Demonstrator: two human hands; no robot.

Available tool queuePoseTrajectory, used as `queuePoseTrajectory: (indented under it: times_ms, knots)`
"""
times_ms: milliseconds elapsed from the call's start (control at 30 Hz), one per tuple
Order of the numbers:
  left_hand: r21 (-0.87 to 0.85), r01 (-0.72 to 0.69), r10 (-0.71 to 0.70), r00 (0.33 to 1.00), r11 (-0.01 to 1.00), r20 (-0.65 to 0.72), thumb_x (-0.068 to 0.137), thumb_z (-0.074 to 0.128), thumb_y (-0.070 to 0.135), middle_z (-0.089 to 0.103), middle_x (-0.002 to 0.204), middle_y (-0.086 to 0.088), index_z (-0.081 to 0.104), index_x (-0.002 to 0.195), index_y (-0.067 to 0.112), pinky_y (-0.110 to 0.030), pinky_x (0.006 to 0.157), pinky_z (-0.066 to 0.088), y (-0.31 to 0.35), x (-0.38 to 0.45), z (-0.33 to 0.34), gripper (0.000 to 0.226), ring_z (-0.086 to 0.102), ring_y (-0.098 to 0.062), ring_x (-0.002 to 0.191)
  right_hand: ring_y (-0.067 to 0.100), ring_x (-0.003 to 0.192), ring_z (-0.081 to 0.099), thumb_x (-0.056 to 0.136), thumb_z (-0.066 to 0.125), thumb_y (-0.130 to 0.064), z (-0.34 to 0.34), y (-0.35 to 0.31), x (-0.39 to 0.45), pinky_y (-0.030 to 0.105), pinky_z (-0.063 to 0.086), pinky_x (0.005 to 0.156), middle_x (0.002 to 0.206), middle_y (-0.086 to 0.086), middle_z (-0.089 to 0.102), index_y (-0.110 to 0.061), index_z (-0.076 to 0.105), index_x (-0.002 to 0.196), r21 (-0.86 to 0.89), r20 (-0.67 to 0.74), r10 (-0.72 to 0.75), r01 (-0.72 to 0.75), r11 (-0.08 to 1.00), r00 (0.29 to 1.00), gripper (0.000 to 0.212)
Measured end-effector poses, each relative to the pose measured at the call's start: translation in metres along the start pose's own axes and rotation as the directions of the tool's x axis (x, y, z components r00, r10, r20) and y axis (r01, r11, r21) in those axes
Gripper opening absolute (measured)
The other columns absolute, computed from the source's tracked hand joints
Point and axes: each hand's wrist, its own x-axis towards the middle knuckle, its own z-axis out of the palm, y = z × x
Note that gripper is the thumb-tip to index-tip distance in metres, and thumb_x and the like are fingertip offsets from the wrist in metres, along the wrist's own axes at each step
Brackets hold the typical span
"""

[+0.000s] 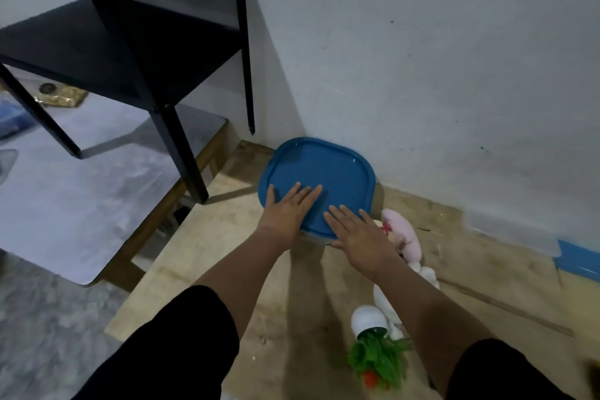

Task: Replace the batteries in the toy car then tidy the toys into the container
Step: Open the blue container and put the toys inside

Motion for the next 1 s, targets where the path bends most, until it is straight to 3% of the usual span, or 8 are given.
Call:
queuePoseTrajectory:
  times_ms: [100,167,267,367,500,633,767,1000]
  knots:
    - [0.025,-0.021,0.021,1.0,0.999,-0.007,0.086,0.064,0.03,0.004,0.159,0.007,-0.02,0.145,0.034,-0.062,0.112,-0.002,-0.003,0.005,0.002,0.103,-0.004,-0.013,0.147,0.027,0.135,0.039,0.096,0.035,-0.029,-0.007,-0.002,0.0,0.046,0.031,0.11,0.146,0.01,0.041,-0.01,0.04,0.139,-0.05,-0.021,-0.001,0.0,0.999,1.0,0.047]
    - [0.033,-0.033,0.033,0.999,0.999,-0.015,0.086,0.063,0.03,0.003,0.159,0.006,-0.022,0.144,0.035,-0.064,0.11,-0.003,-0.003,0.005,0.002,0.103,-0.004,-0.014,0.147,0.023,0.112,0.062,0.086,0.037,-0.029,-0.007,-0.002,0.001,0.042,0.051,0.089,0.121,0.007,0.065,-0.012,0.063,0.119,-0.093,-0.059,0.009,-0.015,0.996,0.998,0.045]
    - [0.035,-0.048,0.05,0.998,0.998,-0.046,0.087,0.062,0.029,0.003,0.159,0.006,-0.023,0.144,0.036,-0.067,0.108,-0.003,-0.005,0.003,-0.001,0.102,-0.006,-0.014,0.147,0.022,0.105,0.066,0.065,0.076,-0.019,-0.005,0.0,0.0,0.051,0.053,0.079,0.114,0.005,0.069,-0.012,0.068,0.11,-0.158,-0.153,-0.01,-0.014,0.987,0.988,0.046]
    - [0.008,-0.078,0.078,0.995,0.997,-0.059,0.083,0.066,0.035,0.007,0.158,0.007,-0.02,0.144,0.038,-0.071,0.106,-0.006,-0.013,0.004,-0.006,0.106,-0.008,-0.014,0.147,0.022,0.11,0.064,0.049,0.087,-0.016,-0.009,0.0,-0.003,0.059,0.053,0.077,0.118,0.002,0.068,-0.015,0.068,0.108,-0.119,-0.155,0.047,-0.066,0.991,0.987,0.062]
    - [-0.02,-0.13,0.129,0.991,0.991,-0.047,0.071,0.069,0.058,0.006,0.158,0.007,-0.017,0.145,0.038,-0.073,0.103,-0.009,-0.02,0.006,-0.013,0.116,-0.01,-0.014,0.146,0.019,0.141,0.028,0.09,0.056,-0.016,-0.022,-0.005,-0.005,0.06,0.027,0.109,0.143,0.0,0.044,-0.014,0.051,0.125,0.16,-0.123,0.09,-0.07,0.985,0.988,0.035]
    - [-0.049,-0.098,0.096,0.995,0.994,-0.033,0.061,0.061,0.076,0.003,0.159,0.008,-0.011,0.147,0.036,-0.073,0.103,-0.007,-0.018,0.002,-0.032,0.119,-0.012,-0.014,0.146,0.021,0.145,0.015,0.091,0.052,-0.014,-0.028,-0.003,-0.006,0.057,0.019,0.113,0.142,0.001,0.043,-0.012,0.053,0.117,0.339,-0.181,0.144,-0.076,0.938,0.973,0.026]
    - [-0.036,-0.061,0.059,0.997,0.998,-0.043,0.066,0.049,0.079,0.0,0.159,0.008,-0.004,0.149,0.034,-0.072,0.104,-0.006,-0.013,-0.015,-0.047,0.108,-0.013,-0.014,0.146,0.024,0.146,0.006,0.088,0.057,-0.014,-0.045,-0.002,-0.013,0.057,0.012,0.114,0.144,0.0,0.04,-0.012,0.056,0.105,0.266,-0.239,0.105,-0.039,0.963,0.965,0.017]
    - [-0.003,0.025,-0.025,0.998,1.0,-0.061,0.072,0.035,0.08,-0.004,0.159,0.007,-0.001,0.15,0.032,-0.07,0.108,-0.006,0.004,-0.085,-0.046,0.099,-0.015,-0.015,0.146,0.023,0.147,-0.003,0.091,0.052,-0.014,-0.059,-0.035,-0.058,0.045,-0.007,0.116,0.152,0.003,0.028,-0.01,0.05,0.109,0.17,-0.277,-0.038,0.088,0.982,0.96,0.019]
